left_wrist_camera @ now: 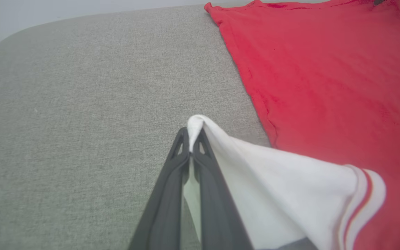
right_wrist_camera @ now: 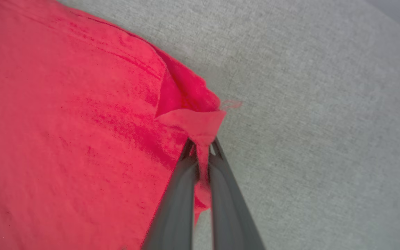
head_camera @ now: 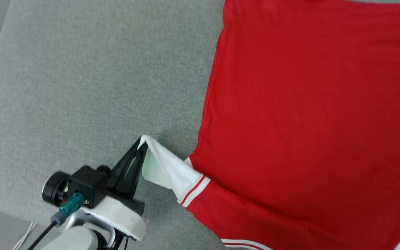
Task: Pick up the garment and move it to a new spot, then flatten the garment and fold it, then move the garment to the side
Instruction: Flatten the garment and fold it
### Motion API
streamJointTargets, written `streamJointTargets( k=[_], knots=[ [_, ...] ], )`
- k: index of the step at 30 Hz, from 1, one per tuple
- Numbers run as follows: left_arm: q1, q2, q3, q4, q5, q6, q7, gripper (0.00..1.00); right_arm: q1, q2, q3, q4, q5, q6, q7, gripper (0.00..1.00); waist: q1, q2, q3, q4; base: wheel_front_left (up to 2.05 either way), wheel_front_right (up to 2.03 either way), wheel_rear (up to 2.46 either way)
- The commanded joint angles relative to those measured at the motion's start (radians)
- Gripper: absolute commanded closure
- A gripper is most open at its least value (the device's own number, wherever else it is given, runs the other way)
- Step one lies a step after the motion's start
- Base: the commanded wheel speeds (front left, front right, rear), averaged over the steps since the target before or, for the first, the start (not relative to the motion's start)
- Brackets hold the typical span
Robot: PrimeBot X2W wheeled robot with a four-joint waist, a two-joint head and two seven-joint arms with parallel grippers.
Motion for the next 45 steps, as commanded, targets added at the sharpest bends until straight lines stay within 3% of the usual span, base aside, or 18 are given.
streamJointTargets(
  k=[1,11,17,23,28,31,32,35,36,37,45],
  knots=[
    [0.025,0.008,0.003,0.002,-0.004,0.009,-0.002,1.0,0.024,0.002,0.005,-0.017,0.028,-0.001,-0.013,1.0,0.0,0.0,-0.077,-0.036,0.0,0.0,0.0],
    [0.148,0.061,0.016,-0.011,-0.044,0.057,0.0,1.0,0.279,-0.206,0.108,-0.262,0.239,-0.001,-0.067,1.0,0.0,0.0,-0.266,-0.132,0.0,0.0,0.0],
    [0.218,0.085,0.019,-0.022,-0.069,0.079,0.0,1.0,0.557,-0.357,0.08,-0.423,0.341,-0.001,-0.107,1.0,0.0,0.0,-0.339,-0.179,0.0,0.0,0.0],
    [0.268,0.109,0.027,-0.031,-0.085,0.093,0.0,1.0,0.897,-0.457,0.033,-0.508,0.393,-0.001,-0.132,1.0,0.0,0.0,-0.378,-0.214,0.0,0.0,0.0],
    [0.279,0.117,0.028,-0.031,-0.086,0.095,0.0,1.0,1.112,-0.452,-0.022,-0.507,0.413,-0.001,-0.175,1.0,0.0,0.0,-0.392,-0.221,0.0,0.0,0.0],
    [0.284,0.115,0.026,-0.029,-0.085,0.095,0.0,1.0,1.236,-0.398,-0.072,-0.49,0.4,-0.001,-0.228,1.0,0.0,0.0,-0.392,-0.221,0.0,0.0,0.0],
    [0.281,0.111,0.023,-0.024,-0.08,0.094,0.0,1.0,1.316,-0.332,-0.119,-0.474,0.367,-0.001,-0.287,1.0,0.0,0.0,-0.386,-0.217,0.0,0.0,0.0],
    [0.274,0.109,0.02,-0.02,-0.08,0.089,0.001,1.0,1.363,-0.282,-0.155,-0.466,0.331,-0.001,-0.312,1.0,0.0,0.0,-0.385,-0.214,0.0,0.0,0.0],
    [0.272,0.108,0.02,-0.018,-0.08,0.089,0.001,1.0,1.367,-0.269,-0.174,-0.466,0.324,-0.001,-0.316,0.85,0.0,0.0,-0.386,-0.214,0.0,0.0,0.0],
    [0.27,0.109,0.02,-0.016,-0.08,0.088,0.002,1.0,1.367,-0.258,-0.195,-0.468,0.317,-0.001,-0.317,0.0,0.0,0.0,-0.388,-0.214,0.0,0.0,0.0],
    [0.269,0.102,0.015,-0.018,-0.078,0.093,0.002,1.0,1.243,-0.229,-0.389,-0.575,0.272,-0.001,-0.315,0.0,0.0,0.0,-0.393,-0.213,0.0,0.0,0.0]
  ],
)
